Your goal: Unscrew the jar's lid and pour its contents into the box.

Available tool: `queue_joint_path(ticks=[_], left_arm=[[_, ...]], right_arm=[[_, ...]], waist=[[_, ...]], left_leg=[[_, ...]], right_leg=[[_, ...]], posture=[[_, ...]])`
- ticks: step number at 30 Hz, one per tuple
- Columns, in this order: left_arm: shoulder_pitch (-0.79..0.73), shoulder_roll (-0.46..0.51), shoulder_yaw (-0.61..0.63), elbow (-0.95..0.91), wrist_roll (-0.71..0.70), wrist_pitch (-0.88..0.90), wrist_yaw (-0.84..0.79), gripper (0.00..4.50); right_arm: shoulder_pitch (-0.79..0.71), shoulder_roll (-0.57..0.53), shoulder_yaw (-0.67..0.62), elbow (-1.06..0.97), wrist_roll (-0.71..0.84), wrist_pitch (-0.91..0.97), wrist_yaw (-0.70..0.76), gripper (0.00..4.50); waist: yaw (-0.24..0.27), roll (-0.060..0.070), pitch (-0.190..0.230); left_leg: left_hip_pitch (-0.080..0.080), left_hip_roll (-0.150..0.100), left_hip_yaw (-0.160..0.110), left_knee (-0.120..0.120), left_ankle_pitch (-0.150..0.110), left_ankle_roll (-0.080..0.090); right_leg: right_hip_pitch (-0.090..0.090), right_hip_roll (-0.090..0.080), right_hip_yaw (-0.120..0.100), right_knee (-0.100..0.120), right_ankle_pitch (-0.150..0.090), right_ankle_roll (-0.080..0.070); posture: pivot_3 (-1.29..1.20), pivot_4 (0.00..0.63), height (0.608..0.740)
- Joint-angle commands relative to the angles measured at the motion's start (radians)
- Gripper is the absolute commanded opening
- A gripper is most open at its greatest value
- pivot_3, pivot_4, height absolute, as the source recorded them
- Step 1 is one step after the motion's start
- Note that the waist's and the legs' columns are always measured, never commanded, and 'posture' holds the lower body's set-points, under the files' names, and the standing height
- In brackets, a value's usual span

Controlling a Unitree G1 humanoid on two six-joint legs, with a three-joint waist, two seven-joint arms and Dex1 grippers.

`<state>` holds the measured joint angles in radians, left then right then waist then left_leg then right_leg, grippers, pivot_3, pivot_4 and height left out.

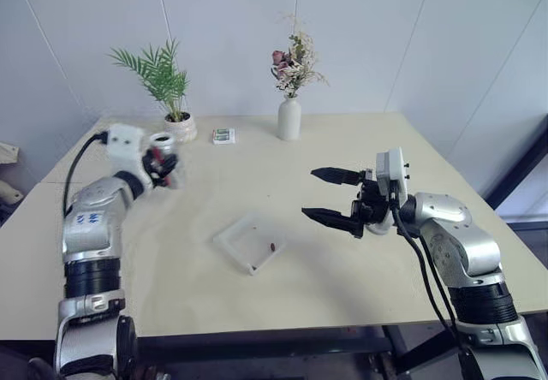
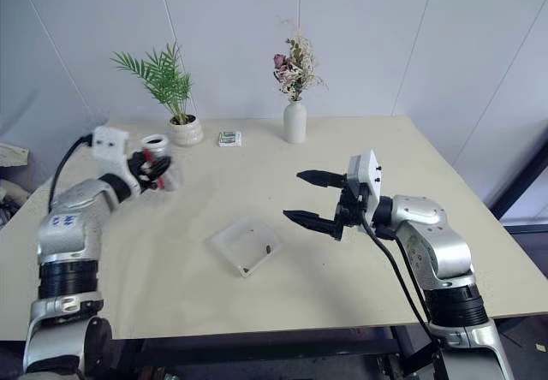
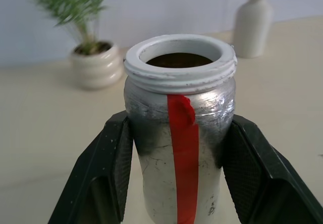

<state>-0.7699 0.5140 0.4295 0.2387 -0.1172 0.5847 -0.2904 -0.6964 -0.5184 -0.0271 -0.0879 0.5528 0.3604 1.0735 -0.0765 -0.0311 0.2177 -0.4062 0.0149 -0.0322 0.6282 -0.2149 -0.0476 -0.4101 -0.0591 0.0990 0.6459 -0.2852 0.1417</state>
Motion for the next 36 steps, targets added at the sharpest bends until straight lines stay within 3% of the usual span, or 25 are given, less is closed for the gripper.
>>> queue_joint_path(ticks=[1,8,12,17,26,33,36], left_arm=[[0.069,0.014,0.048,0.022,-0.012,-0.098,0.051,2.34],[0.192,-0.001,0.047,0.187,-0.023,-0.441,0.028,2.34],[0.116,-0.006,0.057,0.380,-0.044,-0.546,0.078,2.34],[0.090,-0.006,0.056,0.495,-0.065,-0.715,0.074,2.34],[0.113,-0.006,0.040,0.501,-0.124,-0.703,0.011,2.34],[0.161,0.022,0.014,0.398,-0.128,-0.665,-0.004,4.29],[0.199,0.049,0.016,0.319,-0.124,-0.634,-0.006,4.48]], right_arm=[[-0.014,0.023,0.005,-0.075,0.033,0.036,-0.039,4.47],[0.010,0.036,0.026,-0.113,0.031,0.061,-0.071,4.47],[0.025,0.035,0.020,-0.127,0.037,0.070,-0.089,4.47],[0.046,0.014,0.022,-0.134,0.021,0.060,-0.076,4.47],[0.057,0.002,0.014,-0.118,0.018,0.053,-0.074,4.47],[0.054,0.005,0.017,-0.101,0.011,0.043,-0.063,4.50],[0.054,0.003,0.017,-0.091,0.006,0.032,-0.050,4.50]], waist=[[0.001,0.000,0.000],[0.022,-0.002,-0.001],[0.032,-0.002,-0.001],[0.033,-0.002,-0.001],[0.033,-0.002,-0.001],[0.030,-0.002,-0.001],[0.025,-0.002,-0.001]], left_leg=[[0.000,0.000,0.000,0.000,0.000,0.000],[0.000,0.000,0.001,-0.001,-0.001,-0.001],[0.000,0.000,0.001,-0.001,-0.001,-0.001],[0.000,0.000,0.001,-0.001,-0.001,-0.001],[0.000,0.001,0.002,-0.004,-0.001,-0.001],[0.000,0.001,0.002,-0.007,-0.001,-0.001],[0.000,0.001,0.002,-0.007,-0.001,-0.001]], right_leg=[[0.000,0.000,0.000,0.000,0.000,0.000],[0.000,-0.001,0.000,-0.003,0.001,-0.001],[0.001,-0.001,-0.001,-0.005,0.001,-0.002],[0.002,-0.001,-0.002,-0.008,0.002,-0.002],[0.001,-0.001,-0.002,-0.010,0.002,-0.002],[0.001,-0.001,-0.002,-0.012,0.002,-0.002],[0.001,-0.001,-0.002,-0.013,0.002,-0.002]], posture=[[0.00,0.150,0.740],[0.00,0.150,0.740],[0.00,0.150,0.740],[0.00,0.150,0.740],[0.00,0.150,0.740],[0.00,0.150,0.740],[0.00,0.150,0.740]])
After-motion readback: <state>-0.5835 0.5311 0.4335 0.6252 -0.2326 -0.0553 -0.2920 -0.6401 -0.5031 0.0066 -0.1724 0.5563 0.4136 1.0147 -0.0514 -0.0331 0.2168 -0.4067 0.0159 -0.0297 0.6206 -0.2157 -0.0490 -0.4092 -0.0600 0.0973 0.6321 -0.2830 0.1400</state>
